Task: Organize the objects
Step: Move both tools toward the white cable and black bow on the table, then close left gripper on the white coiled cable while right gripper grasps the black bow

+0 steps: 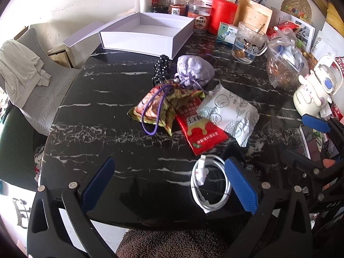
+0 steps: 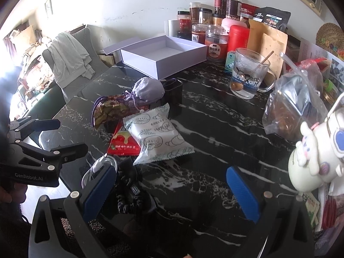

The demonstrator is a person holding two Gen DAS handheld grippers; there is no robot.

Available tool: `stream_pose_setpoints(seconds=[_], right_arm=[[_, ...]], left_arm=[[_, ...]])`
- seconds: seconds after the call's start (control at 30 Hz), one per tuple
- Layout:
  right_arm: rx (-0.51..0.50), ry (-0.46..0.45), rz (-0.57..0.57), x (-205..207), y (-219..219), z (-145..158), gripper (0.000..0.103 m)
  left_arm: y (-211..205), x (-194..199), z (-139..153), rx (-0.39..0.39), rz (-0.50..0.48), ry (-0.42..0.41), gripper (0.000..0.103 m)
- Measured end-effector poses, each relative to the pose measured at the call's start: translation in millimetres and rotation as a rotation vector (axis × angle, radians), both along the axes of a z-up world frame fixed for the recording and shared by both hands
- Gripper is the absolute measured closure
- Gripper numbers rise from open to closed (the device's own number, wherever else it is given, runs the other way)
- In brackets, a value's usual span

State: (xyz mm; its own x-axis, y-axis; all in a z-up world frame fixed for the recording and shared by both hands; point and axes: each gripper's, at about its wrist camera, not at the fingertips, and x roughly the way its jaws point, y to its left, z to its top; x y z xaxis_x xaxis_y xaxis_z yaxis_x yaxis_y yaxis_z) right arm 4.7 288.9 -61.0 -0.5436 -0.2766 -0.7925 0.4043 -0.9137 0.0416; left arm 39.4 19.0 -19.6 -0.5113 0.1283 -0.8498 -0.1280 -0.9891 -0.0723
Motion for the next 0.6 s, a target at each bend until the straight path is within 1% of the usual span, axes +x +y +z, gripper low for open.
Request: stream_pose_setpoints(seconds=[0.27, 0.6], right_arm=[[0.003, -0.011, 0.001, 17, 1, -10, 0.001], [0.009, -0.053, 0.048, 26, 1, -34, 0.001]], left_arm=[[6, 13, -15, 0.014, -0.025, -0.038, 0.001], [20, 19, -38, 0.008, -0.082, -0.087, 0.001]])
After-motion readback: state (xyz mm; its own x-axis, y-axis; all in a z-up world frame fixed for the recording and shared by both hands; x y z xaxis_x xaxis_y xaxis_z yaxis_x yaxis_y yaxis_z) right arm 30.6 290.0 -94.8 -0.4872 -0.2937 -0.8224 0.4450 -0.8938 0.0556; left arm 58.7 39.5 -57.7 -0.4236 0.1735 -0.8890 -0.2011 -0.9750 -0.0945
